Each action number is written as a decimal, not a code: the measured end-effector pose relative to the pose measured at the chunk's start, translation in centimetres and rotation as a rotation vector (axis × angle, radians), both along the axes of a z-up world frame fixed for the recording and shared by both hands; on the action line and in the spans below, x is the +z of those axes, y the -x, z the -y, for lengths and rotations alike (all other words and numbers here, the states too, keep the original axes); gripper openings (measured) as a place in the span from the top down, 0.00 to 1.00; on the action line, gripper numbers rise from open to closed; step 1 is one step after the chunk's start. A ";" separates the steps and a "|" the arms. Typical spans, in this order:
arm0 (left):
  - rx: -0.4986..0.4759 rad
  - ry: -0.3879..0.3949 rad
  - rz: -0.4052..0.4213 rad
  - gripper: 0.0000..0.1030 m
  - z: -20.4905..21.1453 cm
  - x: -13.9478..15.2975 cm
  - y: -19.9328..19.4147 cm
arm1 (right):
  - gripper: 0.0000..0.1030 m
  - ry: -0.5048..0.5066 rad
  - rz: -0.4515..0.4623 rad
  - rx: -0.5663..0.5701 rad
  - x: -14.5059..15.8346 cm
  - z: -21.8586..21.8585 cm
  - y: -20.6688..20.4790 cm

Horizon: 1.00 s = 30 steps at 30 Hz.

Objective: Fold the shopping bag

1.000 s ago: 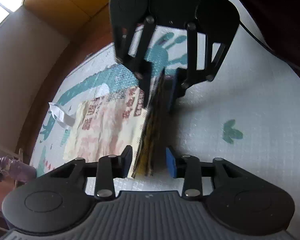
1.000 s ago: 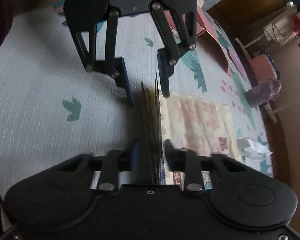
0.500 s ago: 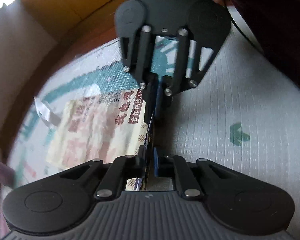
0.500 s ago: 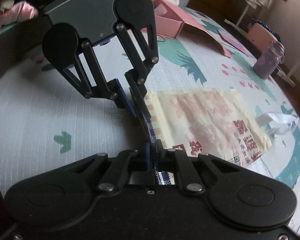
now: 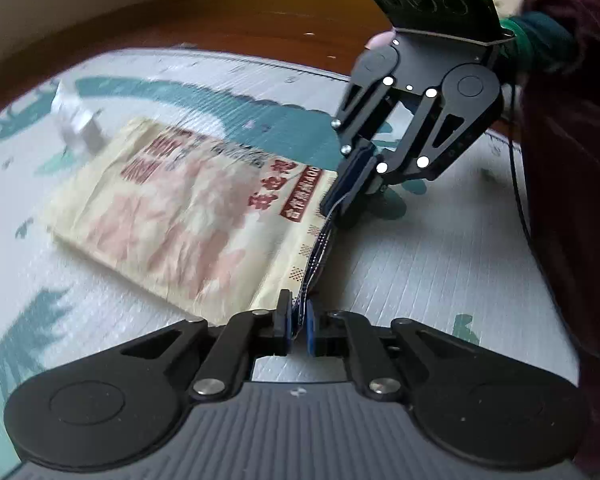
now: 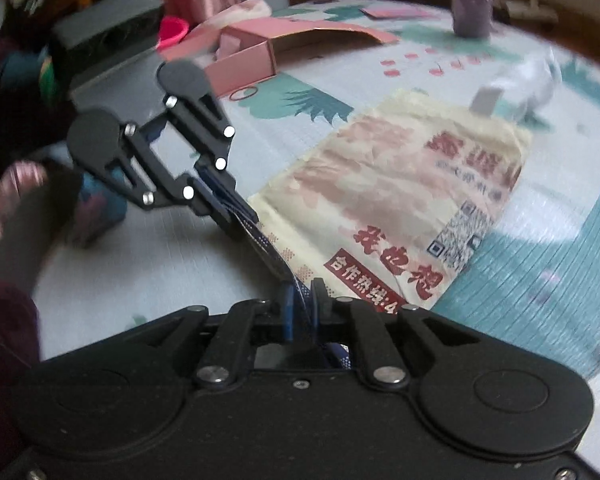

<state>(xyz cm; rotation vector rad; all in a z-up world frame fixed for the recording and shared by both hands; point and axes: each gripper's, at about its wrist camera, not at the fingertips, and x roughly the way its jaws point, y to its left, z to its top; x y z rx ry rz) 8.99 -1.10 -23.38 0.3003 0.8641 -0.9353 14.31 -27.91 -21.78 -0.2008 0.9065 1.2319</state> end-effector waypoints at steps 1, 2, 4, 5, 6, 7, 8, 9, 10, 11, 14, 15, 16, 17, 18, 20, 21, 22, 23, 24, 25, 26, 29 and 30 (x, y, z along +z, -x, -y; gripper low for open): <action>0.021 0.018 -0.024 0.93 -0.3 -0.1 -0.2 | 0.94 -0.007 -0.019 -0.006 -0.1 0.1 -0.2; 0.042 0.036 -0.047 0.93 -0.6 -0.1 -0.5 | 0.94 -0.012 -0.033 -0.013 -0.2 0.2 -0.3; 0.083 0.071 -0.093 0.93 -1.1 -0.2 -1.0 | 0.94 -0.010 -0.036 -0.035 -0.1 0.6 -0.7; 0.112 0.102 -0.122 0.94 -1.6 -0.4 -1.2 | 0.93 -0.005 -0.029 -0.037 -0.1 0.8 -0.8; 0.142 0.135 -0.151 0.94 -2.1 -0.7 -1.5 | 0.93 0.003 -0.017 -0.034 0.0 0.9 -0.7; 0.170 0.168 -0.177 0.94 -2.5 -1.0 -1.6 | 0.93 0.009 -0.005 -0.031 0.2 1.1 -0.5; 0.185 0.185 -0.186 0.94 -2.8 -1.1 -1.5 | 0.93 0.017 0.013 -0.028 0.3 1.4 -0.2; 0.199 0.201 -0.194 0.94 -3.0 -1.2 -1.3 | 0.92 0.026 0.034 -0.026 0.4 1.6 0.0; 0.213 0.217 -0.201 0.94 -3.2 -1.3 -1.2 | 0.92 0.033 0.052 -0.025 0.5 1.8 0.1; 0.209 0.213 -0.190 0.94 -3.0 -1.3 -1.1 | 0.92 0.040 0.068 -0.025 0.5 2.1 0.1; 0.176 0.158 -0.129 0.93 -1.9 -0.8 -0.7 | 0.90 0.054 0.097 -0.020 0.5 2.6 0.2; 0.153 0.113 -0.090 0.93 -1.1 -0.5 -0.5 | 0.90 0.055 0.099 -0.021 0.5 2.6 0.3; 0.137 0.084 -0.065 0.93 -0.6 -0.4 -0.3 | 0.90 0.054 0.098 -0.022 0.5 2.6 0.4; 0.104 0.015 -0.003 0.93 0.5 -0.2 0.2 | 0.90 0.054 0.095 -0.021 0.5 2.5 0.4; 0.092 -0.017 0.018 0.93 1.1 0.0 0.4 | 0.90 0.055 0.093 -0.019 0.5 2.3 0.4; 0.081 -0.080 0.048 0.93 2.1 0.2 0.8 | 0.90 0.055 0.089 -0.019 0.5 2.1 0.3; 0.078 -0.099 0.059 0.93 2.6 0.2 0.8 | 0.90 0.056 0.087 -0.021 0.4 2.0 0.3; 0.073 -0.116 0.072 0.93 2.9 0.3 1.0 | 0.90 0.056 0.086 -0.023 0.4 2.0 0.3; 0.071 -0.126 0.080 0.93 3.0 0.3 1.2 | 0.90 0.056 0.083 -0.026 0.4 2.0 0.2; 0.075 -0.131 0.084 0.93 3.2 0.4 1.3 | 0.90 0.055 0.077 -0.031 0.4 1.9 0.1; 0.078 -0.131 0.085 0.93 3.1 0.3 1.5 | 0.90 0.053 0.067 -0.038 0.3 1.9 0.0; 0.095 -0.122 0.078 0.93 3.0 0.3 1.5 | 0.89 0.049 0.052 -0.048 0.3 2.0 -0.2; 0.162 -0.068 0.020 0.93 2.0 0.3 1.3 | 0.89 0.026 -0.013 -0.071 0.1 2.0 -0.7; 0.193 -0.034 -0.019 0.93 1.6 0.3 0.8 | 0.89 0.009 -0.056 -0.086 -0.1 2.1 -1.0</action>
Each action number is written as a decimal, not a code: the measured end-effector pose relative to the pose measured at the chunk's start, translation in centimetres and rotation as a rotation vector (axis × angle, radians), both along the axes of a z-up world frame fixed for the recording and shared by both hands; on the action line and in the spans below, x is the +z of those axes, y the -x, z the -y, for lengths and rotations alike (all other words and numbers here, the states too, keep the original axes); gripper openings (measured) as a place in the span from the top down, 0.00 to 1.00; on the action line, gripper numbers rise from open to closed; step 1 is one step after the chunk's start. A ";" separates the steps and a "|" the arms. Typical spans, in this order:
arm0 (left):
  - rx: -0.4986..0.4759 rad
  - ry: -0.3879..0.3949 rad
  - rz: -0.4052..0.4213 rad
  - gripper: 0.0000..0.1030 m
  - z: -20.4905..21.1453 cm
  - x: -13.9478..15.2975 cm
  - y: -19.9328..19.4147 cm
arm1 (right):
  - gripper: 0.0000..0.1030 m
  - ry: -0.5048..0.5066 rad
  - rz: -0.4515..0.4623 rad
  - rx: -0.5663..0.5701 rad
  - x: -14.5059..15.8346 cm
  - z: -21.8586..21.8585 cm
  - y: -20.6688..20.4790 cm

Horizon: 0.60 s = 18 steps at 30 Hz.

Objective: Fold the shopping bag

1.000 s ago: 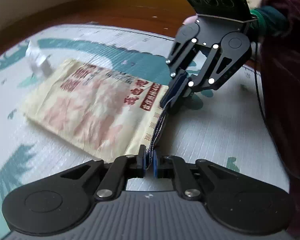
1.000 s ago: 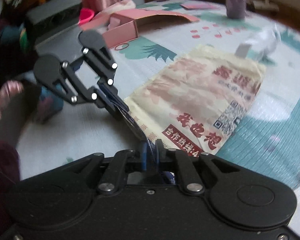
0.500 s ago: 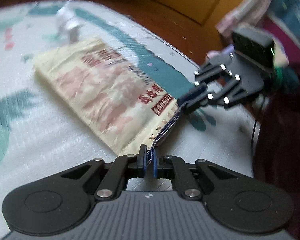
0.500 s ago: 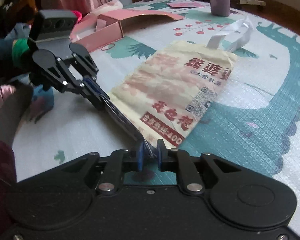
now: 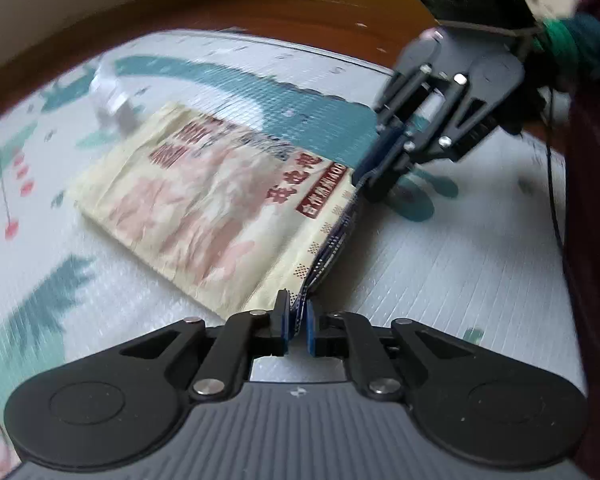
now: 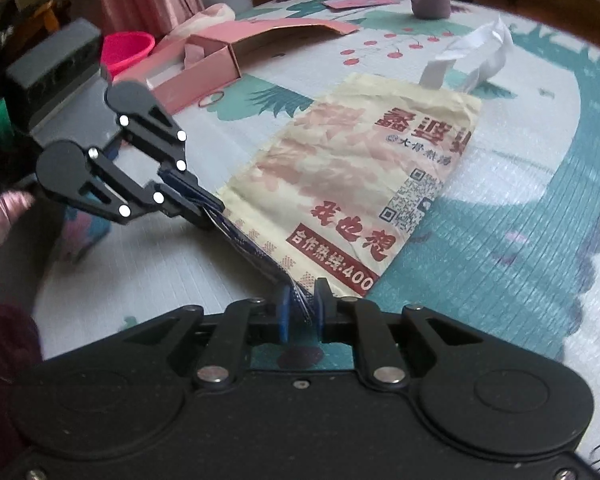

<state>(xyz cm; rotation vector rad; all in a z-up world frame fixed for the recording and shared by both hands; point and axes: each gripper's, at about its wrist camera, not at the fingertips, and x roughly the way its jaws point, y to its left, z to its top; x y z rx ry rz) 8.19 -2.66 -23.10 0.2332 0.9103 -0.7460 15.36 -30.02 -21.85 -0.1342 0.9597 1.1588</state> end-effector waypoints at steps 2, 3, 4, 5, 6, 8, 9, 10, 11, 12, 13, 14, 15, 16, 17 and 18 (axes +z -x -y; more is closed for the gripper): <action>0.038 0.048 -0.047 0.92 -0.9 0.0 -0.4 | 0.89 -0.026 -0.065 -0.030 -0.4 0.2 -0.5; 0.060 0.075 -0.074 0.92 -1.4 -0.1 -0.7 | 0.89 -0.039 -0.094 -0.046 -0.5 0.3 -0.7; 0.082 0.102 -0.101 0.92 -1.8 -0.1 -0.9 | 0.89 -0.051 -0.122 -0.063 -0.7 0.3 -1.0; 0.112 0.131 -0.135 0.92 -2.3 -0.2 -1.3 | 0.89 -0.061 -0.147 -0.079 -0.9 0.4 -1.2; 0.132 0.149 -0.158 0.91 -2.5 -0.3 -1.5 | 0.90 -0.073 -0.176 -0.099 -1.1 0.5 -1.5; 0.189 0.198 -0.220 0.91 -3.3 -0.5 -2.1 | 0.90 -0.088 -0.212 -0.126 -1.4 0.7 -1.9; 0.221 0.222 -0.252 0.91 -3.6 -0.6 -2.4 | 0.90 -0.097 -0.234 -0.145 -1.6 0.7 -2.1; 0.247 0.240 -0.279 0.91 -3.8 -0.7 -2.6 | 0.91 -0.102 -0.247 -0.157 -1.7 0.7 -2.2; 0.272 0.257 -0.306 0.91 -4.1 -0.8 -2.8 | 0.91 -0.104 -0.260 -0.176 -1.8 0.7 -2.3; 0.297 0.276 -0.330 0.91 -4.3 -0.9 -2.9 | 0.91 -0.104 -0.271 -0.196 -1.8 0.7 -2.4; 0.322 0.294 -0.354 0.91 -4.5 -1.0 -3.0 | 0.91 -0.101 -0.277 -0.209 -1.8 0.7 -2.4; 0.361 0.331 -0.387 0.91 -5.0 -1.3 -3.0 | 0.91 -0.101 -0.290 -0.225 -1.8 0.7 -2.5; 0.401 0.371 -0.421 0.91 -5.5 -1.6 -3.0 | 0.91 -0.101 -0.306 -0.245 -1.9 0.7 -2.5; 0.442 0.414 -0.453 0.90 -6.1 -2.0 -2.9 | 0.92 -0.101 -0.323 -0.266 -1.9 0.7 -2.6; 0.466 0.438 -0.466 0.90 -6.4 -2.2 -2.7 | 0.93 -0.105 -0.355 -0.298 -2.1 0.8 -2.7; 0.489 0.459 -0.476 0.90 -6.6 -2.3 -2.5 | 0.93 -0.105 -0.374 -0.315 -2.2 0.8 -2.8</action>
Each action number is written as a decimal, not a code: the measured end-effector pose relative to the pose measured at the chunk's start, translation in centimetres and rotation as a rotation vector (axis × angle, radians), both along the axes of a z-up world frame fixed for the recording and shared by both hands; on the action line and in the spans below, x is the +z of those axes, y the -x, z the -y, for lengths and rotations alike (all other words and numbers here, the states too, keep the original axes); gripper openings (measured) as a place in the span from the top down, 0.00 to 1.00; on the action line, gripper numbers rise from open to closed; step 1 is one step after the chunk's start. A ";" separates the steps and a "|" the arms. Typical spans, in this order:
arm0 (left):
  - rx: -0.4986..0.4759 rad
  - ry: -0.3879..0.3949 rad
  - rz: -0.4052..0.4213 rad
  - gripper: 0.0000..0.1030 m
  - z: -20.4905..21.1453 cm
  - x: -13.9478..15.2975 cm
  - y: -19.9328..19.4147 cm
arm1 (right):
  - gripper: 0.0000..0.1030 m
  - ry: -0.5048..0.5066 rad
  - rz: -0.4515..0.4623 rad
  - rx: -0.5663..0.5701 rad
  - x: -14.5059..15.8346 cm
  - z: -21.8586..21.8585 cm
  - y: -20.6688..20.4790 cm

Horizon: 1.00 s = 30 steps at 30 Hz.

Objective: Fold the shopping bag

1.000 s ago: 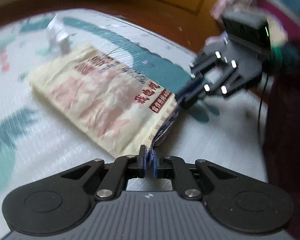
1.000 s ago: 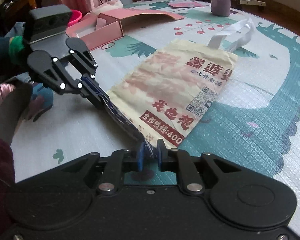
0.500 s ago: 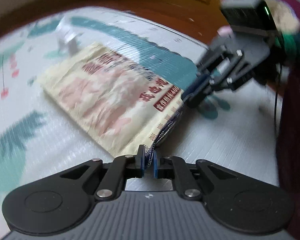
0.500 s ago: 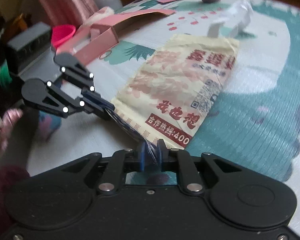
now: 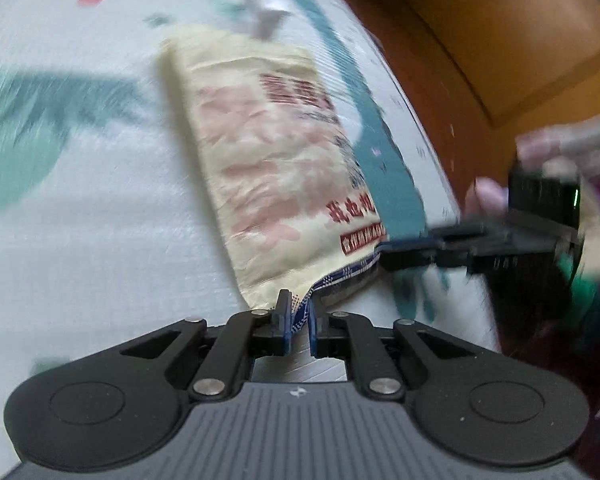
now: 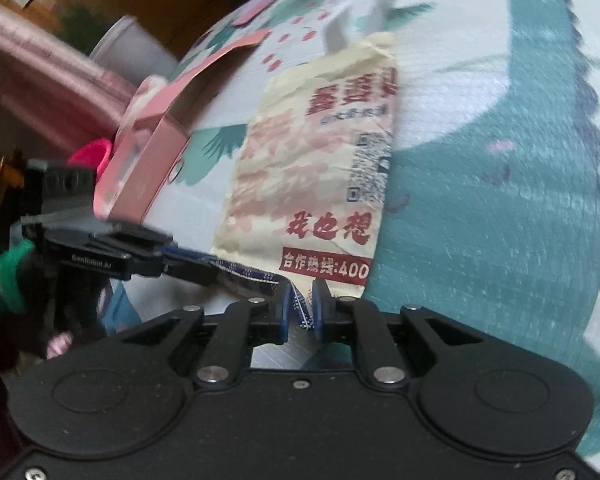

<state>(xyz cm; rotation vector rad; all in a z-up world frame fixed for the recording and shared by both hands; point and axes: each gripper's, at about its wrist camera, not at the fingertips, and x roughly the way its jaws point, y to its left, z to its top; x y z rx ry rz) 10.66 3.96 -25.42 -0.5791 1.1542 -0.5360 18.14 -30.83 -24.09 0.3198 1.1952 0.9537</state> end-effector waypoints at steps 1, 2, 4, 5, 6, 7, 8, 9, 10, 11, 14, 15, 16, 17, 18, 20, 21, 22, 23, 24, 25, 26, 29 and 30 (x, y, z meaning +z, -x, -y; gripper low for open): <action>0.011 -0.007 0.002 0.90 0.1 0.1 0.2 | 0.93 0.003 -0.001 -0.001 0.0 -0.1 0.0; 0.021 -0.018 0.006 0.90 0.3 0.3 0.4 | 0.93 0.009 -0.001 0.000 0.0 -0.2 0.0; 0.043 -0.075 0.039 0.90 0.6 1.1 0.8 | 0.93 0.012 -0.013 -0.003 0.0 -0.4 -0.1; 0.068 -0.165 0.085 0.90 0.9 2.0 1.2 | 0.94 0.011 -0.017 -0.002 0.0 -0.4 -0.1; 0.083 -0.232 0.126 0.90 1.2 2.7 1.5 | 0.95 0.016 -0.017 0.001 0.0 -0.4 -0.2; 0.088 -0.291 0.175 0.90 1.6 3.3 1.9 | 0.96 0.023 -0.014 0.005 0.0 -0.6 -0.1; 0.074 -0.380 0.233 0.90 2.4 4.3 2.4 | 0.96 0.028 -0.012 0.006 0.0 -0.6 -0.1; 0.057 -0.452 0.283 0.90 3.2 5.0 2.8 | 0.96 0.030 -0.012 0.005 0.1 -0.6 -0.1; 0.040 -0.522 0.332 0.90 4.1 5.7 3.1 | 0.96 0.032 -0.012 0.004 0.1 -0.6 0.0; -0.014 -0.541 0.407 0.90 5.5 6.5 3.7 | 0.96 0.032 -0.015 0.002 0.1 -0.6 0.0; -0.149 -0.550 0.517 0.90 8.8 7.5 4.6 | 0.96 0.032 -0.021 -0.005 0.0 -0.7 0.0; -0.203 -0.551 0.539 0.90 10.2 7.4 4.9 | 0.96 0.031 -0.023 -0.008 0.0 -0.7 0.1; -0.253 -0.567 0.562 0.90 11.8 7.3 5.1 | 0.96 0.030 -0.027 -0.014 0.1 -0.9 0.3; -0.293 -0.586 0.574 0.90 13.3 6.8 5.2 | 0.96 0.028 -0.031 -0.019 0.2 -1.0 0.5; -0.298 -0.602 0.573 0.90 14.2 6.2 5.1 | 0.96 0.024 -0.036 -0.023 0.1 -0.9 0.5; -0.284 -0.632 0.541 0.90 14.7 4.7 4.7 | 0.96 0.016 -0.044 -0.028 -0.1 -0.9 0.4; -0.270 -0.647 0.517 0.91 14.6 3.9 4.5 | 0.96 0.009 -0.053 -0.033 -0.2 -0.8 0.3; -0.254 -0.636 0.514 0.91 14.3 3.6 4.6 | 0.96 0.004 -0.058 -0.036 -0.3 -0.7 0.1; -0.221 -0.593 0.508 0.91 13.6 3.4 4.7 | 0.96 -0.001 -0.062 -0.037 -0.4 -0.7 0.1; -0.201 -0.578 0.497 0.91 13.3 3.3 4.7 | 0.96 -0.001 -0.060 -0.039 -0.3 -0.6 0.0; -0.192 -0.575 0.487 0.91 13.1 3.3 4.6 | 0.96 0.001 -0.055 -0.042 -0.3 -0.6 0.0; -0.170 -0.565 0.456 0.91 12.9 3.4 4.2 | 0.96 0.032 -0.015 -0.046 0.2 -0.5 0.2; -0.138 -0.547 0.419 0.91 12.0 3.4 3.3 | 0.91 0.180 0.163 -0.048 2.0 -0.5 1.1; -0.135 -0.542 0.418 0.91 11.8 3.5 3.3 | 0.90 0.242 0.240 -0.044 2.7 -0.7 1.7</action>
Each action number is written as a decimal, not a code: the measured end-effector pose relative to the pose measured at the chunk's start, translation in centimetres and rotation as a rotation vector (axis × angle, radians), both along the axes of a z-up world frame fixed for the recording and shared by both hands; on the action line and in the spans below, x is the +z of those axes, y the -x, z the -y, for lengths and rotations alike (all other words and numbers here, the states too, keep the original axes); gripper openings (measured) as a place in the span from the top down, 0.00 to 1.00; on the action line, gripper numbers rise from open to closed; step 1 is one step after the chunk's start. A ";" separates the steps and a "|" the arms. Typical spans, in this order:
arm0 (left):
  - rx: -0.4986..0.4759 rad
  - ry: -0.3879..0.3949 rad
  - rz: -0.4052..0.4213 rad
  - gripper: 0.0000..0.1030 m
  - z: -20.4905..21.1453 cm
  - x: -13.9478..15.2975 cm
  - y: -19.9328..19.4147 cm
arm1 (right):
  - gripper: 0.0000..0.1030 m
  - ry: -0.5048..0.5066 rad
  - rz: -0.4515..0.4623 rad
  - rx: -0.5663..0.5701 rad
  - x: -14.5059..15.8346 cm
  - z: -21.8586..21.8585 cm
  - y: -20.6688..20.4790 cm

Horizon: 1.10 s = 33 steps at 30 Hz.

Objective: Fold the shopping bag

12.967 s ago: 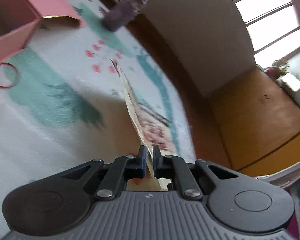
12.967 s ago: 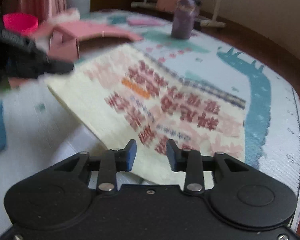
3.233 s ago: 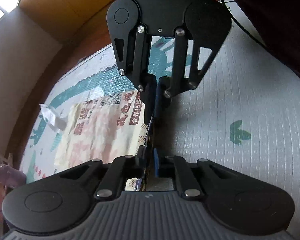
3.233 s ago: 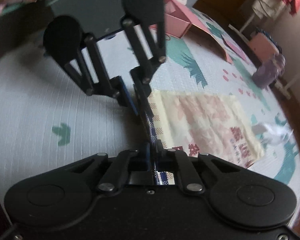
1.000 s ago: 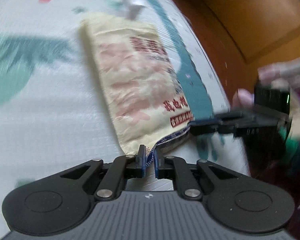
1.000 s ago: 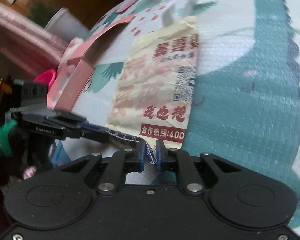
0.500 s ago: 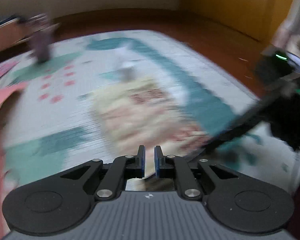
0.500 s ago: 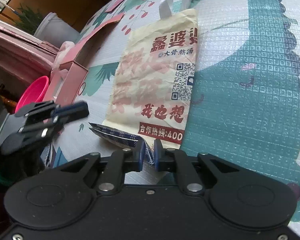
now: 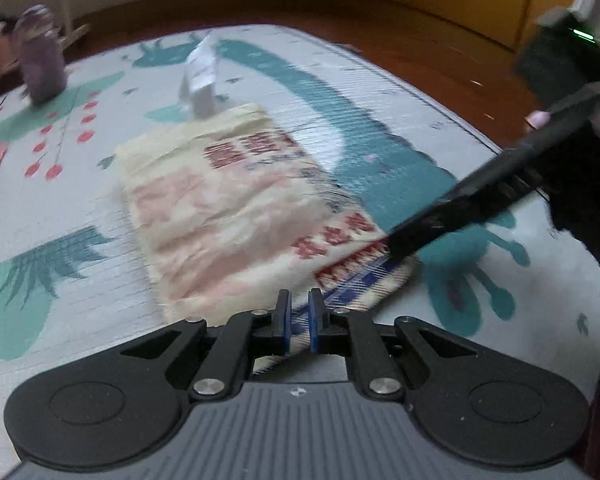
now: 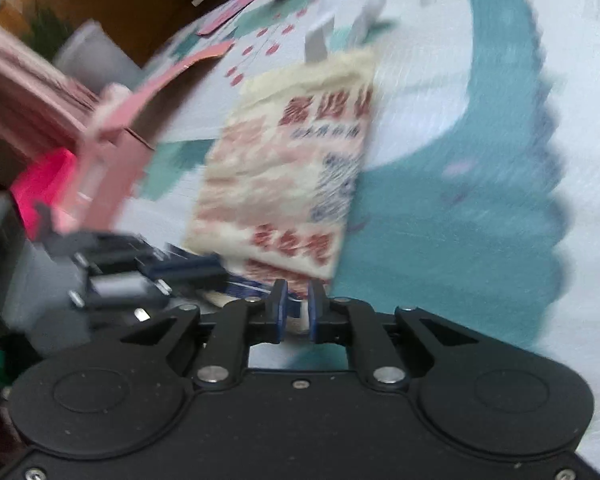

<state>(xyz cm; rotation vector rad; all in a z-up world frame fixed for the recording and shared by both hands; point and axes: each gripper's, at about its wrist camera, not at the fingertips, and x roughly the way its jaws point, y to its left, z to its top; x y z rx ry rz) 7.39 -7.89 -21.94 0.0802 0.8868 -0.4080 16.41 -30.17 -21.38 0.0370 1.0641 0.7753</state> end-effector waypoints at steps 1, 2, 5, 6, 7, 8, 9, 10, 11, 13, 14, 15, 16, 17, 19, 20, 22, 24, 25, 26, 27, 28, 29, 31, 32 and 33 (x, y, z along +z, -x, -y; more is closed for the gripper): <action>0.001 -0.003 0.006 0.91 -0.1 0.1 0.3 | 0.90 0.045 0.072 0.007 0.8 -0.1 0.7; 0.002 -0.007 0.012 0.91 -0.2 -0.1 0.3 | 0.90 0.070 0.130 0.014 1.5 -0.1 1.3; 0.006 -0.025 0.027 0.91 -0.1 -0.2 0.2 | 0.90 0.020 0.262 0.073 3.9 -0.2 3.0; 0.006 -0.029 0.031 0.91 -0.1 -0.3 0.2 | 0.90 0.009 0.320 0.128 4.7 -0.9 3.9; 0.009 -0.022 0.030 0.91 -0.2 -0.3 0.1 | 0.90 0.023 0.367 0.193 4.9 -1.7 4.8; 0.012 -0.013 0.029 0.91 -0.4 -0.4 0.0 | 0.90 0.048 0.408 0.260 4.9 -2.7 5.6; 0.015 -0.004 0.027 0.91 -0.5 -0.5 -0.2 | 0.90 0.083 0.434 0.313 4.4 -3.4 6.2; 0.015 -0.002 0.026 0.91 -0.5 -0.5 -0.3 | 0.90 0.124 0.452 0.357 3.7 -4.0 6.5; 0.012 0.002 0.024 0.91 -0.6 -0.5 -0.3 | 0.90 0.166 0.470 0.401 3.1 -4.6 6.8; 0.008 0.004 0.022 0.91 -0.6 -0.5 -0.5 | 0.90 0.249 0.504 0.489 1.7 -5.8 7.5; 0.006 0.005 0.024 0.91 -0.6 -0.5 -0.5 | 0.90 0.282 0.511 0.520 1.1 -6.1 7.6; 0.004 0.005 0.025 0.91 -0.6 -0.6 -0.5 | 0.88 0.293 0.515 0.536 0.7 -6.2 7.6; 0.001 0.005 0.027 0.91 -0.7 -0.6 -0.5 | 0.87 0.292 0.521 0.547 0.6 -6.1 7.6; -0.005 0.002 0.034 0.91 -0.6 -0.6 -0.4 | 0.87 0.293 0.522 0.552 0.5 -6.1 7.6; -0.025 -0.017 0.053 0.91 -0.6 -0.6 -0.1 | 0.86 0.296 0.516 0.548 0.5 -5.9 7.4; -0.038 -0.034 0.067 0.91 -0.6 -0.6 0.1 | 0.86 0.295 0.508 0.541 0.6 -5.9 7.4; -0.058 -0.068 0.090 0.91 -0.6 -0.6 0.7 | 0.86 0.292 0.492 0.527 0.7 -5.9 7.3; -0.065 -0.137 0.118 0.91 -1.4 -0.5 1.4 | 0.86 0.286 0.474 0.516 0.8 -5.6 7.2; -0.054 -0.144 0.115 0.91 -2.0 -0.5 1.4 | 0.86 0.290 0.473 0.516 0.8 -5.6 7.2; -0.042 -0.147 0.106 0.91 -2.5 -0.4 1.4 | 0.86 0.294 0.475 0.517 0.7 -5.7 7.3; -0.037 -0.149 0.101 0.91 -2.7 -0.3 1.4 | 0.86 0.299 0.477 0.519 0.7 -5.8 7.4; -0.034 -0.150 0.096 0.91 -2.9 -0.2 1.4 | 0.86 0.305 0.479 0.522 0.7 -6.0 7.6; -0.040 -0.159 0.088 0.91 -2.9 -0.1 1.4 | 0.86 0.310 0.483 0.526 0.7 -6.1 7.7; -0.054 -0.180 0.071 0.91 -2.8 0.3 1.2 | 0.86 0.316 0.489 0.536 0.7 -6.2 7.7; -0.064 -0.195 0.088 0.90 -2.7 0.7 1.4 | 0.86 0.320 0.494 0.547 0.7 -6.2 7.8; -0.075 -0.211 0.107 0.90 -2.5 1.2 1.5 | 0.84 0.323 0.500 0.563 0.7 -6.2 7.8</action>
